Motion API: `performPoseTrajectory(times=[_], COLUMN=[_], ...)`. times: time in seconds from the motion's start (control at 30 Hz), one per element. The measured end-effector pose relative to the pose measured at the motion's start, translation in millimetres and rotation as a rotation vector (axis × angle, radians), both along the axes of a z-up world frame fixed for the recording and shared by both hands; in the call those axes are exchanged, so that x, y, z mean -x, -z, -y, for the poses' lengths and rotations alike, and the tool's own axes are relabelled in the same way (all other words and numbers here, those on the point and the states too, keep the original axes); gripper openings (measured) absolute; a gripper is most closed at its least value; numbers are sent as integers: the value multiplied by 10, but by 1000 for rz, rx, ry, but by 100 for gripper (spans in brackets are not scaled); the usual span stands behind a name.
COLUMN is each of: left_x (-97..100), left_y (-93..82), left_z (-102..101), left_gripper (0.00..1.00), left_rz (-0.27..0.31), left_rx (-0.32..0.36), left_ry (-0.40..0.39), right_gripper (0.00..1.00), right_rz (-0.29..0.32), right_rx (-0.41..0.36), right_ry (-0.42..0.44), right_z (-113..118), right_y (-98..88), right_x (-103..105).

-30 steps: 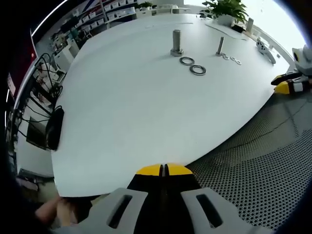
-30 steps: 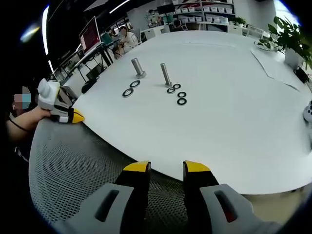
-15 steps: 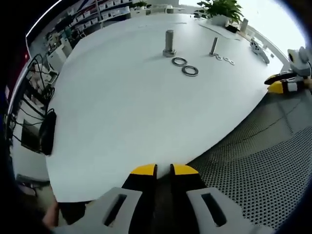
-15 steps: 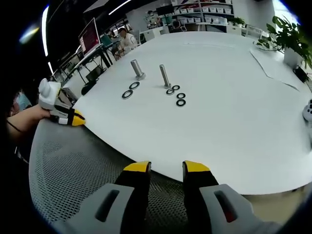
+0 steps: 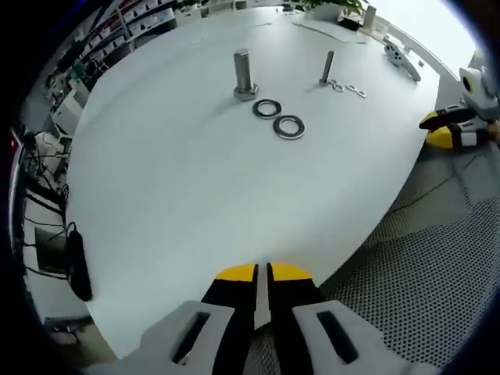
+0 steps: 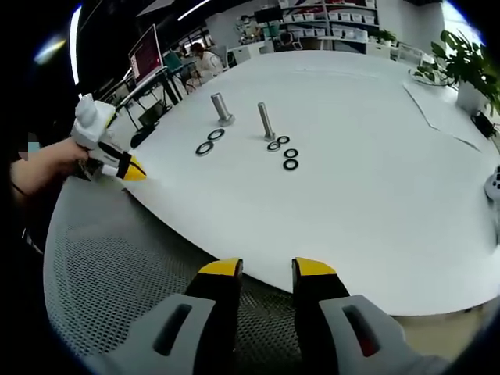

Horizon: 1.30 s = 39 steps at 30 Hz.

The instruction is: Place the washer onto the threaded stud by aligning its center hole with the stud, sliding it down to the base, and recovering from edge contact or off-axis alignment until the washer reaches the visible bottom stop.

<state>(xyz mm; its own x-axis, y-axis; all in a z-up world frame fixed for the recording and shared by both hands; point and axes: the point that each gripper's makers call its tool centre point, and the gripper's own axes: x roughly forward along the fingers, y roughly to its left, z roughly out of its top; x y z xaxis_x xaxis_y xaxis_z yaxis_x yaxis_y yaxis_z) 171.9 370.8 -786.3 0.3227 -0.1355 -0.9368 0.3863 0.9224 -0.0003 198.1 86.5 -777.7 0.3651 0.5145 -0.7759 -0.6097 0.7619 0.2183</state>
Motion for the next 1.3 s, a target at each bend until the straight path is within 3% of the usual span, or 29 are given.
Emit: performPoseTrajectory(times=[0.23, 0.3, 0.37, 0.7, 0.77, 0.8, 0.93, 1.13, 1.23, 1.3], left_x=[-343, -441, -489, -775, -829, -883, -880, -892, -890, -889], left_y=[-58, -82, -76, 100, 93, 94, 84, 108, 108, 110], left_z=[250, 318, 406, 560, 546, 561, 600, 594, 596, 606], left_gripper=[0, 3, 6, 9, 4, 2, 2, 0, 0, 0], left_rz=[18, 36, 18, -68, -72, -56, -116, -168, -178, -177], left_rx=[1, 22, 50, -22, -70, -75, -74, -101, -98, -108], left_ry=[130, 152, 185, 347, 413, 402, 440, 676, 692, 794], right_gripper=[28, 28, 28, 29, 29, 29, 29, 29, 29, 28], right_rz=[-6, -7, -8, -22, -21, -19, -18, -8, -9, -8], right_rx=[21, 25, 26, 44, 42, 44, 48, 43, 42, 40], right_ry=[-2, 4, 17, 22, 26, 27, 20, 19, 18, 11], right_z=[16, 28, 38, 55, 58, 64, 61, 54, 52, 45], right_y=[14, 17, 17, 34, 32, 32, 34, 27, 30, 29], right_x=[7, 2, -4, 11, 7, 3, 2, -9, -7, -6])
